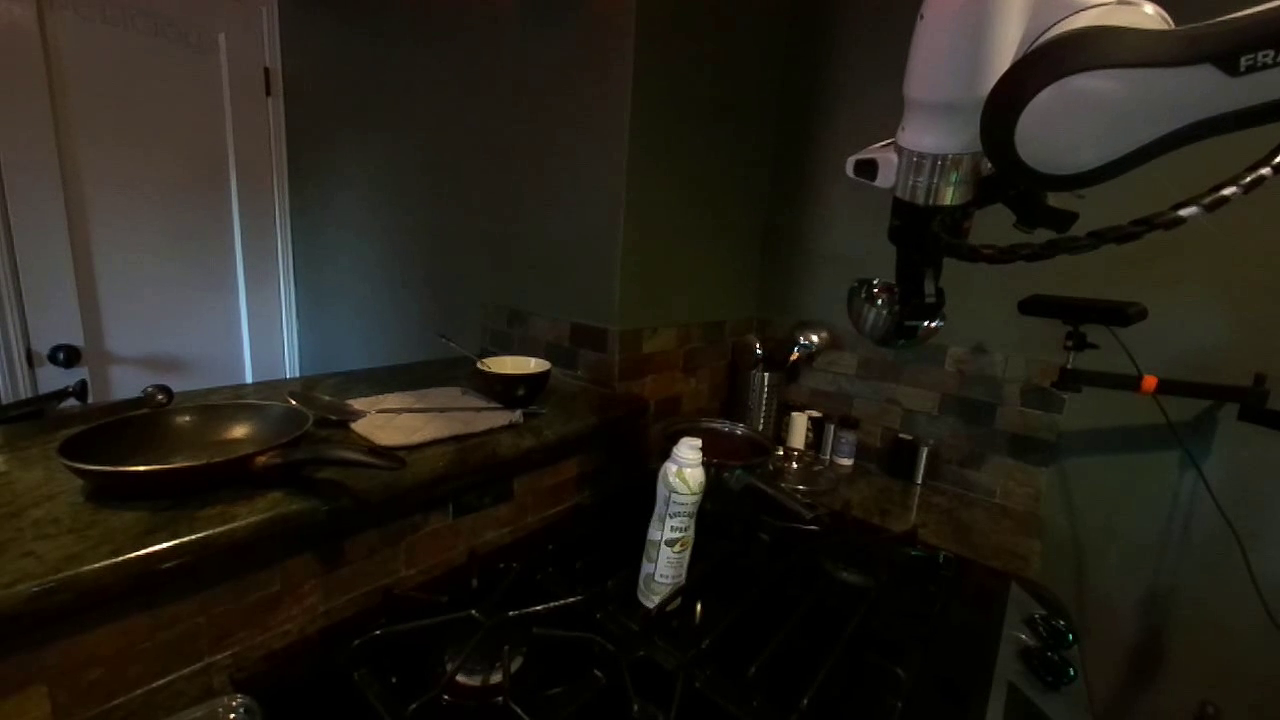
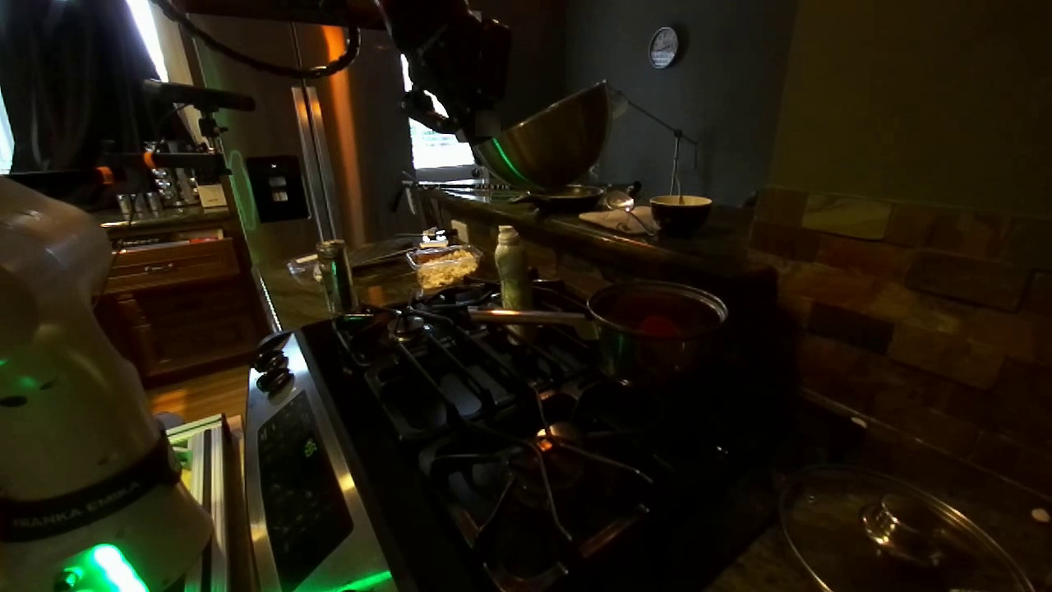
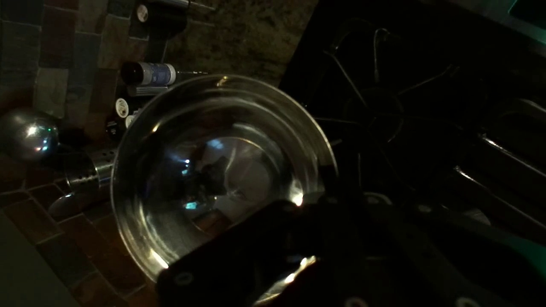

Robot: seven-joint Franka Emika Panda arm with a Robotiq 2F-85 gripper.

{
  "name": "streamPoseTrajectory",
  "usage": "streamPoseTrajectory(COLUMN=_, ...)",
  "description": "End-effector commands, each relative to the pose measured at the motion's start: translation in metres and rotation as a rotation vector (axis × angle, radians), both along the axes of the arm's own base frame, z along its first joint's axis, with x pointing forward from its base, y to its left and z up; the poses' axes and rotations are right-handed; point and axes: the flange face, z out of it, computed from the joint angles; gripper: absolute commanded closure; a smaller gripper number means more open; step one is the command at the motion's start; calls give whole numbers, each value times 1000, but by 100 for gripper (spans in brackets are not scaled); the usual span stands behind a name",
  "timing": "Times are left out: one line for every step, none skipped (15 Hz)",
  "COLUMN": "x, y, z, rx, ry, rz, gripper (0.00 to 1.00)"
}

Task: Pick up the bowl on the counter and put it into the pan

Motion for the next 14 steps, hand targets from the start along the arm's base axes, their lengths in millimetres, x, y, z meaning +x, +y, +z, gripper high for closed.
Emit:
streamPoseTrajectory(x=17, y=9, z=20, rx=6, ry=-81, rz=41, gripper=99)
streamPoseTrajectory(x=28, y=20, z=34, rx=-17, ry=-112, rz=107, gripper=99)
streamPoseTrajectory(x=39, y=38, z=51, rx=-33, ry=-123, rz=182, gripper=99)
streamPoseTrajectory(x=48, y=53, z=64, rx=-36, ry=-134, rz=240, gripper=99)
streamPoseTrajectory(x=58, y=73, z=77, rx=-37, ry=-133, rz=302, gripper=99)
streamPoseTrajectory(x=68, y=95, z=86, rx=-42, ry=-119, rz=359, gripper=99)
streamPoseTrajectory(x=77, y=119, z=96, rx=-39, ry=-106, rz=418, gripper=99)
streamPoseTrajectory(x=84, y=139, z=106, rx=-40, ry=-101, rz=478, gripper=99)
streamPoseTrajectory(x=92, y=158, z=114, rx=-38, ry=-90, rz=536, gripper=99)
streamPoseTrajectory(x=99, y=175, z=123, rx=-42, ry=-76, rz=592, gripper=99)
streamPoseTrajectory(x=106, y=192, z=131, rx=-45, ry=-61, rz=649, gripper=99)
streamPoseTrajectory(x=116, y=204, z=135, rx=-53, ry=-41, rz=702, gripper=99)
streamPoseTrajectory(x=125, y=215, z=142, rx=-58, ry=-28, rz=759, gripper=99)
streamPoseTrajectory(x=133, y=218, z=149, rx=-62, ry=-31, rz=820, gripper=99)
